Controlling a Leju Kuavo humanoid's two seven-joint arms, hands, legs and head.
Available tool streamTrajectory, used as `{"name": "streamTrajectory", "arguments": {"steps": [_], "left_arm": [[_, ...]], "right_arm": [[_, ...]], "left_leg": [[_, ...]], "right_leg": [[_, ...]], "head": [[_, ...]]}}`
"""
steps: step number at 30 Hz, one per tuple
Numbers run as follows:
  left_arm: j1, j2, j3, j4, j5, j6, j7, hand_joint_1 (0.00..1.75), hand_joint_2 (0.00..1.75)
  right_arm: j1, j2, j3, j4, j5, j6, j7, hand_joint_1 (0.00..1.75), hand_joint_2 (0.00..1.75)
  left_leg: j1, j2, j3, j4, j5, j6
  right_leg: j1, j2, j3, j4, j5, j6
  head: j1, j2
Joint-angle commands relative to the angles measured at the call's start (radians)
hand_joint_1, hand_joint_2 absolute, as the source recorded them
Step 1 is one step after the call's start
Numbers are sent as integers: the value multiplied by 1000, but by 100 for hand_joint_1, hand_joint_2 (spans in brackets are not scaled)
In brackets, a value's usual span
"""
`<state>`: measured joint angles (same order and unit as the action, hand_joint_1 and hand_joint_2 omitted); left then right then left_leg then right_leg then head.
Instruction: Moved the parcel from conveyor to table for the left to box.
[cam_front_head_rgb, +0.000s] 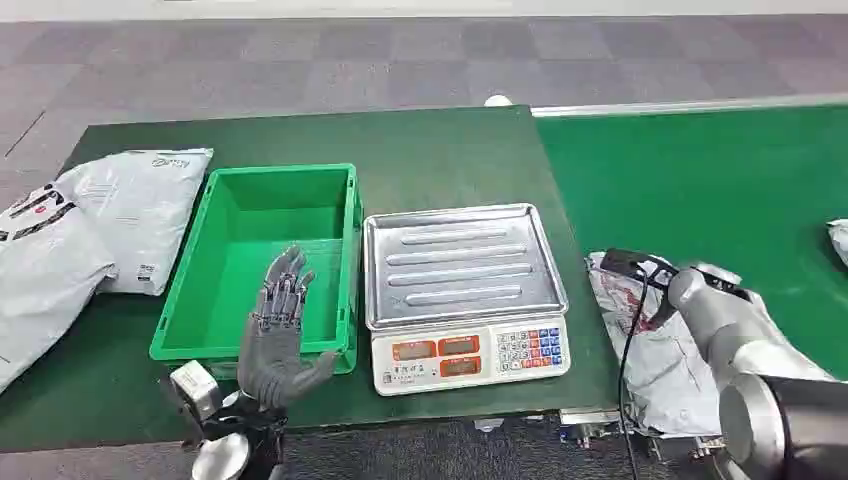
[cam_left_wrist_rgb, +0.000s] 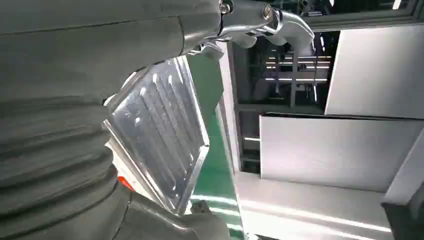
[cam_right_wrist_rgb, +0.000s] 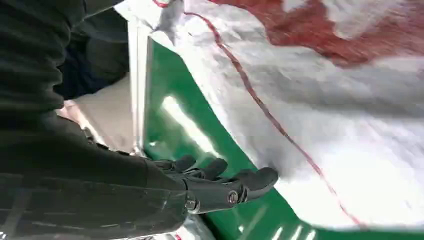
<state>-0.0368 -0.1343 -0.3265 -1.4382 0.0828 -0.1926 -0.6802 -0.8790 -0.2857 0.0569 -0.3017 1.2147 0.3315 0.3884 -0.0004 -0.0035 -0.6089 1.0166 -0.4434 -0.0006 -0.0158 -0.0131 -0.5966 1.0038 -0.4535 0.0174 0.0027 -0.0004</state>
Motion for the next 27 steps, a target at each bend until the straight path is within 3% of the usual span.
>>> {"name": "streamTrajectory", "arguments": {"steps": [1,11,16,17,18,27], "left_arm": [[-4,-13,48,27,-17,-6,9,0,175],[-9,-7,28,22,-30,1,9,0,175],[-32,-9,8,43,-22,13,11,0,175],[-34,-10,7,42,-22,14,11,0,175],[-38,-11,5,40,-21,15,12,0,175],[-52,-8,-10,45,-13,13,29,0,175]], "right_arm": [[-24,4,99,86,53,117,20,0,175],[11,28,130,87,86,159,-3,0,175],[51,17,140,82,89,154,-88,0,175],[57,25,139,82,87,149,-92,96,175],[61,36,141,83,89,147,-85,175,175],[83,33,144,78,85,142,-117,175,175]], "left_leg": [[0,1,3,-1,0,0],[1,3,4,-2,-1,-1],[1,0,3,-2,0,0],[1,0,5,-3,0,-1],[1,0,3,-2,0,-1],[1,0,5,-3,0,-1]], "right_leg": [[0,2,3,-2,0,-1],[1,3,3,-3,1,-1],[1,0,3,-2,0,-1],[1,0,5,-4,0,-1],[1,1,4,-3,0,-1],[2,1,5,-4,0,-1]], "head": [[0,0],[0,0],[0,0],[0,0],[0,0],[0,0]]}}
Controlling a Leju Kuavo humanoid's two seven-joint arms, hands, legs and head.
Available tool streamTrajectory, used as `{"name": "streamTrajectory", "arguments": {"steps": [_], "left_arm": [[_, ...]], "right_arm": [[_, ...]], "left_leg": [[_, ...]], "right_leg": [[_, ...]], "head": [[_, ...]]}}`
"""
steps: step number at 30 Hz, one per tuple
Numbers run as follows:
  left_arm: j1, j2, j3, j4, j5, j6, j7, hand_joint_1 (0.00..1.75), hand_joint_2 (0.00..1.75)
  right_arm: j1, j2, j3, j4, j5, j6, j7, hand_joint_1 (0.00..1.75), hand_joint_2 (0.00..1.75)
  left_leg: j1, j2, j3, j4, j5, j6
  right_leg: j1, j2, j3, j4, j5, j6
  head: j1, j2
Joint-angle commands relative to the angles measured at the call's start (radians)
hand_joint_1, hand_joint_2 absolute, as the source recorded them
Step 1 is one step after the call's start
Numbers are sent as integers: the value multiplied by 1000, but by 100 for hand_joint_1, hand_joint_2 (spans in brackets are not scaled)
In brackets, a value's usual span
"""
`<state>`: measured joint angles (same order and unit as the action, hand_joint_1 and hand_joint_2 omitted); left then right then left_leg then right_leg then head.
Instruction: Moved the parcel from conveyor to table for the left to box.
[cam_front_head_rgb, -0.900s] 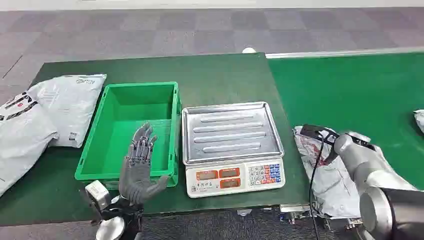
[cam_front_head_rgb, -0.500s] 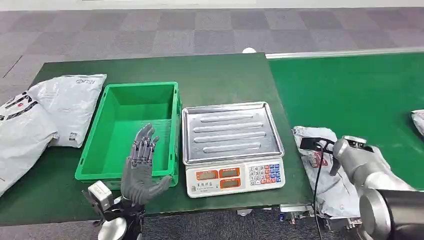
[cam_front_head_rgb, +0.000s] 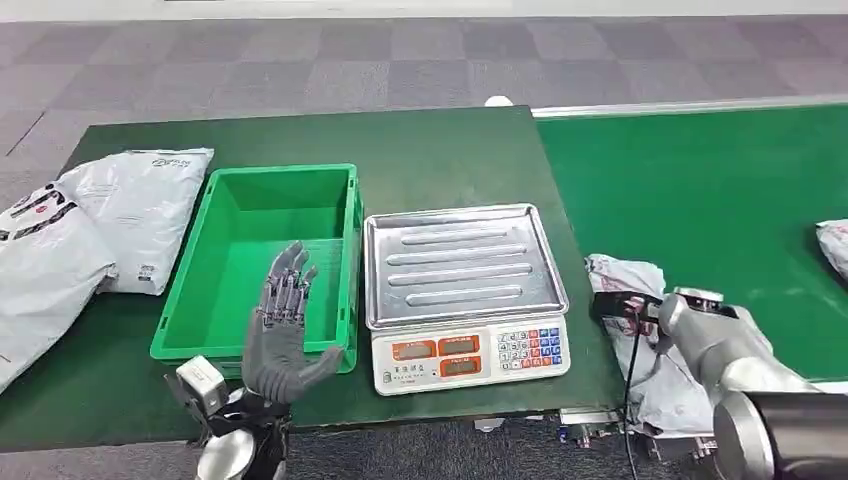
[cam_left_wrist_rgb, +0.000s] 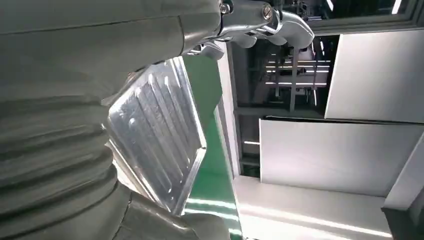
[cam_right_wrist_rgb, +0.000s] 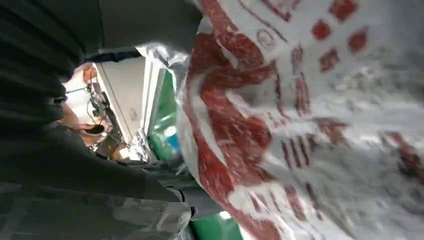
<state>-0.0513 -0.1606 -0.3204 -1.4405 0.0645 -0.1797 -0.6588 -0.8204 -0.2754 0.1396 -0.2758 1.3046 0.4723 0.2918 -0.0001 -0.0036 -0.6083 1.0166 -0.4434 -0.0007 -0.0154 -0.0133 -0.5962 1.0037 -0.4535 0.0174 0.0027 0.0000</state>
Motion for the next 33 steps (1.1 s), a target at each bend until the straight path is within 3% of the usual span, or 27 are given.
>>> {"name": "streamTrajectory", "arguments": {"steps": [1,13,15,16,20,33], "left_arm": [[-34,20,-17,45,7,0,8,0,175],[28,21,-6,-19,12,-3,23,0,175],[51,22,1,-31,4,-15,23,0,175],[59,23,2,-34,1,-18,21,0,175],[61,28,-2,-40,10,-36,-5,0,175],[48,26,-7,-29,12,-36,-5,0,175]], "right_arm": [[25,21,63,50,-6,2,-37,175,175],[78,9,50,19,-38,-92,-113,175,175],[81,16,4,-1,-92,-210,-149,175,175],[73,17,2,1,-96,-214,-151,175,175],[48,20,-66,-67,-213,-421,-284,175,175],[48,16,-59,-72,-220,-415,-286,175,175]], "left_leg": [[1,1,4,-2,0,-1],[2,1,6,-3,-1,-1],[2,2,6,-3,-1,-1],[2,2,7,-4,-1,-2],[1,6,7,-3,-1,-1],[1,10,5,-2,-1,-2]], "right_leg": [[1,1,4,-3,0,-1],[2,2,6,-4,0,-1],[2,2,6,-4,0,-1],[2,3,7,-4,0,-1],[1,7,5,-3,1,-1],[1,8,1,-1,2,-3]], "head": [[0,0],[0,0],[0,0],[0,0],[0,0],[0,0]]}}
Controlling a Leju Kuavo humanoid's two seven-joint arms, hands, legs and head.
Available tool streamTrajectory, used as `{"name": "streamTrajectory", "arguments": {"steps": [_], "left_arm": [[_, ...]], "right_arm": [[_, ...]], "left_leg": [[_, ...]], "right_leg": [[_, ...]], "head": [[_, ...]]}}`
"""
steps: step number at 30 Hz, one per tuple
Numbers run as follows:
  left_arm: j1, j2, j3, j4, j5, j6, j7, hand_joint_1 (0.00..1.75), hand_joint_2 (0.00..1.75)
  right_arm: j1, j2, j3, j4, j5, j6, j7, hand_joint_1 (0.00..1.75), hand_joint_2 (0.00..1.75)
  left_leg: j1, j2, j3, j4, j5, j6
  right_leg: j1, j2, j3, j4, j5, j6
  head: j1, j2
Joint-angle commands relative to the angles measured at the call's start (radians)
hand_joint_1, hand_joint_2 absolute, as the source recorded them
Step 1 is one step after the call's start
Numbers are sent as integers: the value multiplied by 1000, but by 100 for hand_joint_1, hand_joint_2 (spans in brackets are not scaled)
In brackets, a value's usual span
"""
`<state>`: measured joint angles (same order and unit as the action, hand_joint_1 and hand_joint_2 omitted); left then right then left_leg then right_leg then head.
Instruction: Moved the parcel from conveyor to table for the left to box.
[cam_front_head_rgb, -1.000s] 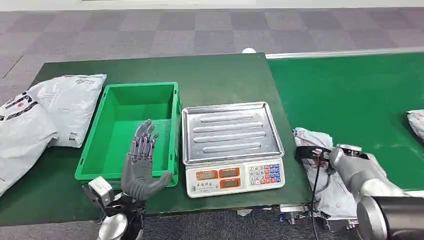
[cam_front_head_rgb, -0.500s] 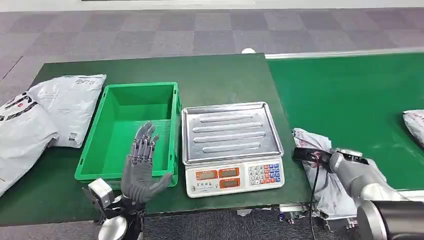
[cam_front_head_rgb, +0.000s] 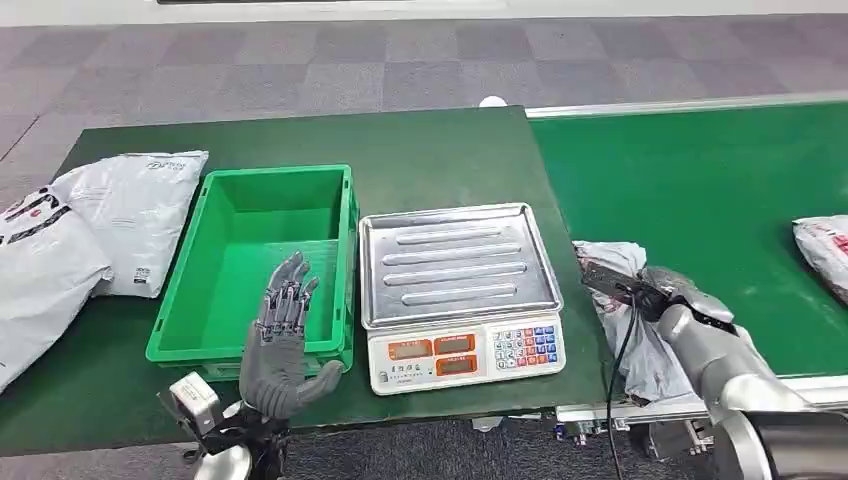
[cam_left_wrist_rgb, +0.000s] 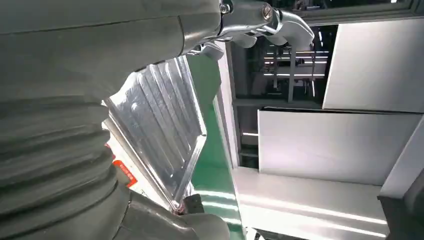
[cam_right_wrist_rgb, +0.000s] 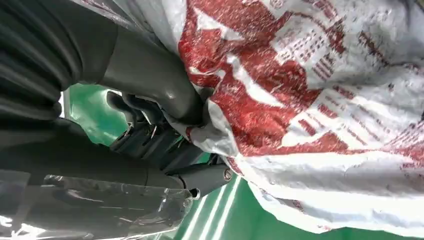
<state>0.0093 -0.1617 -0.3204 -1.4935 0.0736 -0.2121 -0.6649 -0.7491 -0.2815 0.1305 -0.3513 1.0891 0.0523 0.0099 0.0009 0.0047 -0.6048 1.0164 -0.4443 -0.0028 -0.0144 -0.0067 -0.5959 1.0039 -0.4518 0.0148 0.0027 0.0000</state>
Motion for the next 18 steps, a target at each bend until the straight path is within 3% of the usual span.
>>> {"name": "streamTrajectory", "arguments": {"steps": [1,6,8,11,15,18], "left_arm": [[-12,27,-7,24,3,-4,1,0,175],[-12,27,-7,24,3,-4,1,0,175],[-24,27,-18,38,7,-8,-3,0,175],[-69,9,-58,111,13,-15,-25,0,175],[-140,7,-120,200,6,24,-33,0,175],[-151,12,-117,216,-6,22,-33,0,175]], "right_arm": [[-24,22,-50,4,-5,5,-4,175,175],[-24,22,-50,4,-5,5,-4,175,175],[-18,23,-68,-34,-44,-101,-82,175,175],[14,-6,-90,-190,-127,-212,-169,175,175],[146,-134,-141,-525,-281,-246,-195,175,175],[176,-138,-188,-597,-317,-324,-244,175,175]], "left_leg": [[0,1,1,-1,0,0],[0,1,1,-1,0,0],[0,1,2,-2,0,-1],[0,1,1,-2,0,-1],[-1,-7,-1,-1,2,0],[-1,-12,-2,-1,2,1]], "right_leg": [[0,1,0,-1,0,-1],[0,2,1,-1,0,-1],[0,2,1,-1,0,-1],[0,2,1,-2,1,-1],[-1,-6,-1,0,-1,0],[-1,-11,1,-1,-1,0]], "head": [[0,0],[0,0],[0,0],[0,0],[0,0],[0,0]]}}
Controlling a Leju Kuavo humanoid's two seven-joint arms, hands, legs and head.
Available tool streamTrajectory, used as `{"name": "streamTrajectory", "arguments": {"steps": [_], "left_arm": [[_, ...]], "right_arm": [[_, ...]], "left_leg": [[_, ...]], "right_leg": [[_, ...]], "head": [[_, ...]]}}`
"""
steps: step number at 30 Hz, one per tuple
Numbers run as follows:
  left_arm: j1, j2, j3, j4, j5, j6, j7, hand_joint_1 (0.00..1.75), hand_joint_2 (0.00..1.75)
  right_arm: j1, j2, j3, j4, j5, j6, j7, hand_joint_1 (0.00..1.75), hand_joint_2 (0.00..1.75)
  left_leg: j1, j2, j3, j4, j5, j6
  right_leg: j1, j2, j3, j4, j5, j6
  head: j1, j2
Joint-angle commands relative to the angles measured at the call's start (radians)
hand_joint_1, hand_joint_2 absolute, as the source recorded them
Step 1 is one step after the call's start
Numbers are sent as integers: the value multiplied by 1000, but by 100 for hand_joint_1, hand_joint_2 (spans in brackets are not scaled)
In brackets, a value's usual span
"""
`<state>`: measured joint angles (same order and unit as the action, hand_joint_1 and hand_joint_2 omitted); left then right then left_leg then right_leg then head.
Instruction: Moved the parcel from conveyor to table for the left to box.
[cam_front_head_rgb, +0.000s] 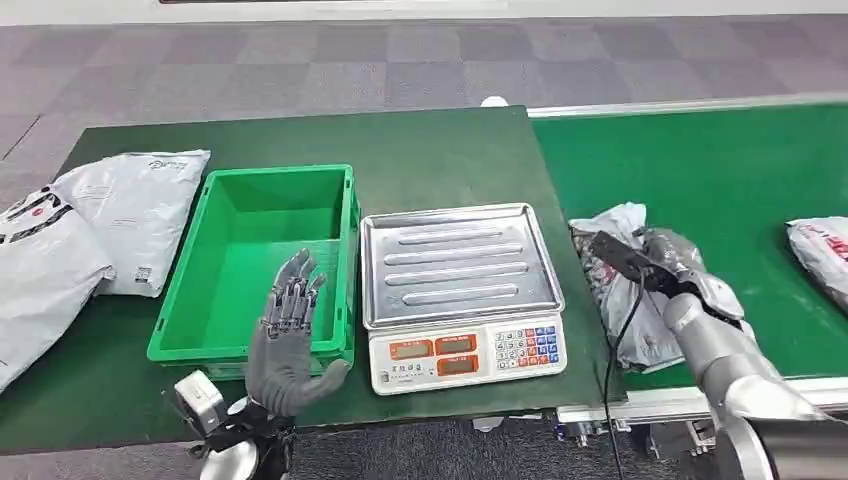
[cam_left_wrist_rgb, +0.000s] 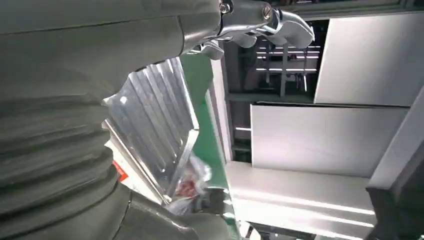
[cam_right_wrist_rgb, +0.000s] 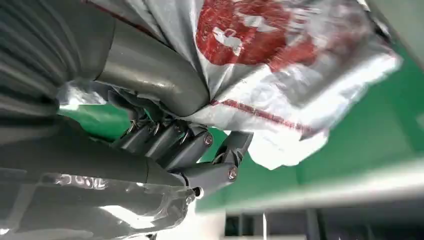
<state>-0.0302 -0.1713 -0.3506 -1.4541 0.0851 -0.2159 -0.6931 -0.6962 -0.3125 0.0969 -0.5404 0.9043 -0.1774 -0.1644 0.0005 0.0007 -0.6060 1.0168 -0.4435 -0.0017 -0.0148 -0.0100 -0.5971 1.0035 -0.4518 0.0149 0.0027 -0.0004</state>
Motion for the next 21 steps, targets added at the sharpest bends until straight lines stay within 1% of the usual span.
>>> {"name": "streamTrajectory", "arguments": {"steps": [1,2,3,4,5,6,7,8,10,11,12,13,15,17,18,19,20,21], "left_arm": [[-113,21,-82,179,-15,23,-5,0,175],[-116,24,-73,218,-30,8,-5,0,175],[-95,21,-37,160,-12,-73,-5,0,175],[-95,21,-37,160,-12,-73,-5,0,175],[-95,21,-37,160,-12,-73,-5,0,175],[-95,21,-37,160,-12,-73,-5,0,175],[-95,21,-37,160,-12,-73,-5,0,175],[-82,-10,-55,171,-42,-50,-5,0,175],[-82,-10,-55,171,-42,-50,-5,0,175],[-92,13,-31,182,-24,-83,-5,0,175],[-110,2,-21,242,-43,-117,-5,0,175],[-93,41,-83,235,1,-92,-5,0,175],[-90,18,-62,269,-61,-136,-5,0,175],[-98,21,-91,259,-93,-157,-5,0,175],[-116,20,-102,261,-107,-131,-5,0,175],[-116,20,-102,261,-107,-131,-5,0,175],[-141,25,-122,245,-126,-109,-5,0,175],[-156,31,-139,213,-137,-87,-5,0,175]], "right_arm": [[125,-106,-157,-415,-135,-103,-77,175,175],[137,-59,-188,-480,-206,-217,-218,175,175],[136,-3,-169,-502,-187,-238,-245,175,175],[136,-3,-169,-502,-187,-238,-245,175,175],[136,-3,-169,-502,-187,-238,-245,175,175],[136,-3,-169,-502,-187,-238,-245,175,175],[136,-3,-169,-502,-187,-238,-245,175,175],[126,45,-164,-526,-126,-246,-200,175,175],[126,45,-164,-526,-126,-246,-200,175,175],[130,38,-159,-517,-133,-248,-210,175,175],[130,33,-147,-519,-141,-272,-224,175,175],[130,33,-147,-522,-133,-283,-228,175,175],[143,12,-134,-560,-131,-307,-211,175,175],[165,6,-156,-625,-174,-340,-229,175,175],[191,2,-164,-679,-189,-356,-244,175,175],[191,2,-164,-679,-189,-356,-244,175,175],[225,1,-173,-739,-205,-378,-259,175,175],[253,8,-180,-787,-219,-395,-275,175,175]], "left_leg": [[-1,-9,0,-2,1,0],[-1,-9,-1,-2,1,0],[-1,-7,0,-2,1,0],[-1,-1,1,-3,0,-1],[0,1,0,-2,-1,-1],[-1,0,-1,-2,-1,-1],[-1,2,0,-2,-1,-2],[-1,1,0,-2,-1,-2],[0,3,1,-3,-1,-2],[0,1,0,-3,-1,-2],[0,1,-1,-2,-1,-1],[0,3,2,-4,0,-2],[0,2,3,-5,0,-2],[0,0,1,-4,0,-2],[-1,0,-1,-3,0,-1],[0,-2,-1,-2,0,-2],[0,-2,0,-3,0,-2],[0,-2,-2,-2,0,-2]], "right_leg": [[-1,-9,3,-1,-1,0],[-1,-7,3,-1,-1,0],[-1,-5,4,-2,-1,0],[-1,1,3,-2,0,-1],[0,3,1,-1,0,-1],[-1,2,1,-1,0,-1],[0,4,1,-1,0,-1],[0,2,0,-1,0,-1],[0,5,1,-2,1,-1],[0,3,0,-1,0,-1],[0,2,0,-1,0,0],[0,4,2,-3,1,-1],[0,3,3,-4,0,-1],[0,1,2,-2,0,0],[-1,1,0,-1,-1,0],[0,-1,1,-1,-1,0],[0,0,2,-2,-1,0],[0,-1,0,-1,-1,0]], "head": [[0,0],[0,0],[0,0],[0,0],[0,0],[0,0],[0,0],[0,0],[0,0],[0,0],[0,0],[0,0],[0,0],[0,0],[0,0],[0,0],[0,0],[0,0]]}}
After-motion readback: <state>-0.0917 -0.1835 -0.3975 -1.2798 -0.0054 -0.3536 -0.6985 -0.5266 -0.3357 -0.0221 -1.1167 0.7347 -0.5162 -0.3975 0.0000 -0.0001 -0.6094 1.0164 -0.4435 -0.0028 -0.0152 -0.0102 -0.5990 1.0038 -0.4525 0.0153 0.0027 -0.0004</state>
